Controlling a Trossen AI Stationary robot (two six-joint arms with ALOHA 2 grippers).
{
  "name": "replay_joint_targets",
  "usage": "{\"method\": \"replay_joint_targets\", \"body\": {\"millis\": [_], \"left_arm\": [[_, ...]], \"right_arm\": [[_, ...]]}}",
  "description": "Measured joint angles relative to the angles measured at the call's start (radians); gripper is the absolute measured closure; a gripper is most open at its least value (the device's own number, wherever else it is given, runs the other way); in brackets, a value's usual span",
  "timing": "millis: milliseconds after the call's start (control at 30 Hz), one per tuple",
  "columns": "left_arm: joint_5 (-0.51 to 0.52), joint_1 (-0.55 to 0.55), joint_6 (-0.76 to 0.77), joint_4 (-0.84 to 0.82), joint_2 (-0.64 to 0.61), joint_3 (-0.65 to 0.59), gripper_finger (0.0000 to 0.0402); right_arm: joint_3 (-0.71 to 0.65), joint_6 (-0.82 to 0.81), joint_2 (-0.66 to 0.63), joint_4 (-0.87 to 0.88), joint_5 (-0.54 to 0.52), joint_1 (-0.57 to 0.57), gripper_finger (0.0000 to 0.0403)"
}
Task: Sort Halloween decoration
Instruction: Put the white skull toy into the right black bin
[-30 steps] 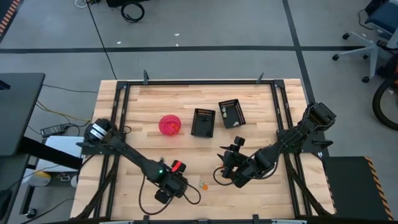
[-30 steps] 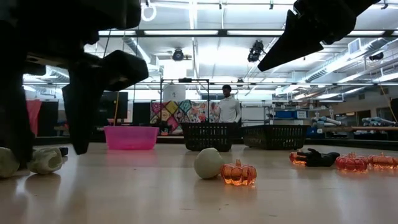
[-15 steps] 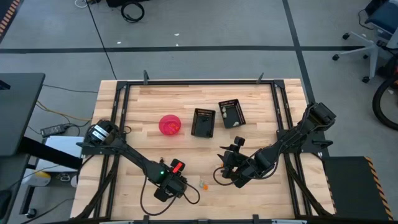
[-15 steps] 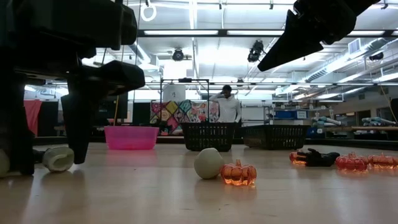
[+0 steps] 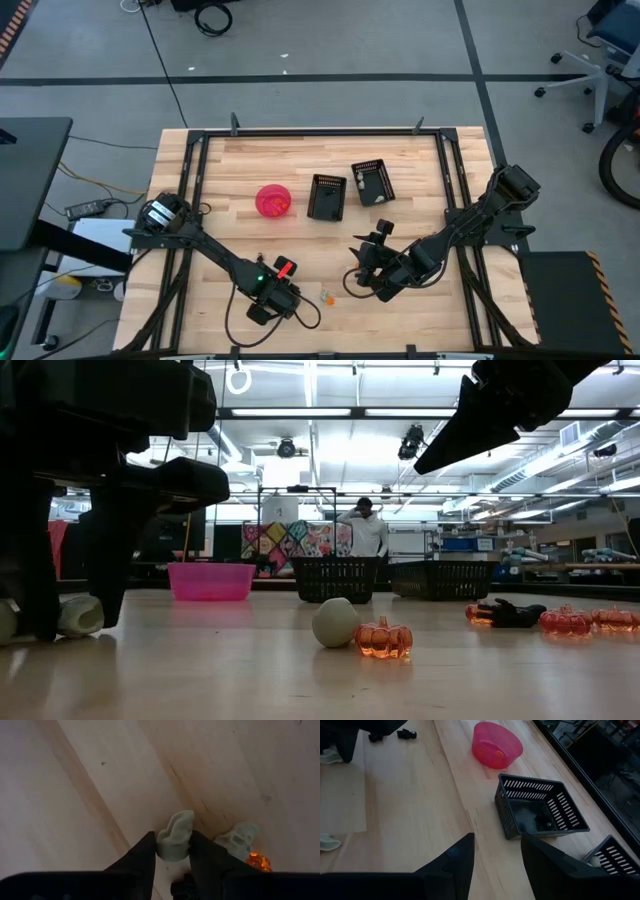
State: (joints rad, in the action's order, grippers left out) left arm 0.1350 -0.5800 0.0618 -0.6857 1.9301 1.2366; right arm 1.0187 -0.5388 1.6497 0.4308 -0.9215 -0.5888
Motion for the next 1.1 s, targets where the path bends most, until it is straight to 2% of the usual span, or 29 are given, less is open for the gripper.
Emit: {"method": "replay_joint_targets", "body": {"millis": [267,633,900,1100], "left_arm": [[0.074,-0.001,0.002,0.0,0.001,0.0,0.03],[0.361,0.043,-0.014,0.014,0.003,-0.004,0.0298],[0.381,0.127,-0.145,0.2,0.003,-0.004,0.0297],[0.38,0.22,-0.279,0.37,0.003,-0.003,0.0297]], "right_arm": [[0.0,0.0,0.0,0.0,-0.021,0.0,0.0238],[0.0,-0.074,0.0,0.085,-0.085,0.0,0.0238],[0.0,-0.231,0.0,0.272,-0.103,-0.001,0.0238],[0.0,-0.44,-0.035,0.486,-0.014,-0.004,0.0238]]}}
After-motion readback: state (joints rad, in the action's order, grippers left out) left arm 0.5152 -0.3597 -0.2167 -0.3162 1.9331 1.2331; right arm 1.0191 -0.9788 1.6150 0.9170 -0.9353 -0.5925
